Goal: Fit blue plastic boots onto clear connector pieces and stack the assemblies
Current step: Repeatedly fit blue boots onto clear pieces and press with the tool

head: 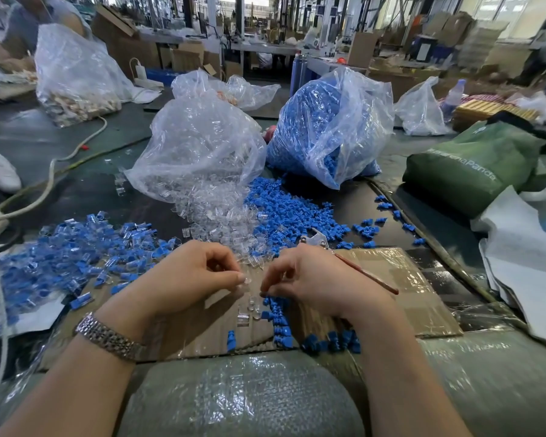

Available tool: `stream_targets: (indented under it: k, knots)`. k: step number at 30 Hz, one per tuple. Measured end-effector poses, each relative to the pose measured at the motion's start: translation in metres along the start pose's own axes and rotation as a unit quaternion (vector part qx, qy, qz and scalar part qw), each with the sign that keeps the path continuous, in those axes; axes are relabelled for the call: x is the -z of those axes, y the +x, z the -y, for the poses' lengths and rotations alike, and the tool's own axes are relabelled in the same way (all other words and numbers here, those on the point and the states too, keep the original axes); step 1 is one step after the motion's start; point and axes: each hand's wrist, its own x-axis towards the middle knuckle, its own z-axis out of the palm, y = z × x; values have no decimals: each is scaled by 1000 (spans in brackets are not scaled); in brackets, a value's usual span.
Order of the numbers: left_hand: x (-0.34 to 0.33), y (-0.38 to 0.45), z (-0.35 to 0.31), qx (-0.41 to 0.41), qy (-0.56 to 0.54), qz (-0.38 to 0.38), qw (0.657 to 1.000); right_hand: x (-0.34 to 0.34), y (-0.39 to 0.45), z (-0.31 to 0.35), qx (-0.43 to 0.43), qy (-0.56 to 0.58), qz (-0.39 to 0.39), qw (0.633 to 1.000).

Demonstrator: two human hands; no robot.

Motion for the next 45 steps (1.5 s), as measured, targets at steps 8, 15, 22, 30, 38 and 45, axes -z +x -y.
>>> stream_targets:
  k: [8, 15, 22, 30, 38, 45]
  knots:
    - [4, 1, -2, 84, -151, -25, 985, -4, 5, -1, 23, -39, -3, 999]
    - [3, 1, -8, 112, -376, -18, 920, -2, 4, -4, 63, 117, -163, 978]
    - [0, 1, -12, 101, -362, -5, 926, -10, 3, 3, 132, 159, -185, 961]
    - [-2, -1, -15, 89, -386, -6, 918, -12, 5, 6, 169, 85, -215, 958]
    - [-1, -2, -14, 59, -391, 18, 918, -14, 4, 7, 181, 39, -215, 959]
    - [3, -7, -14, 12, -358, -4, 934, -11, 3, 5, 190, 107, -238, 946]
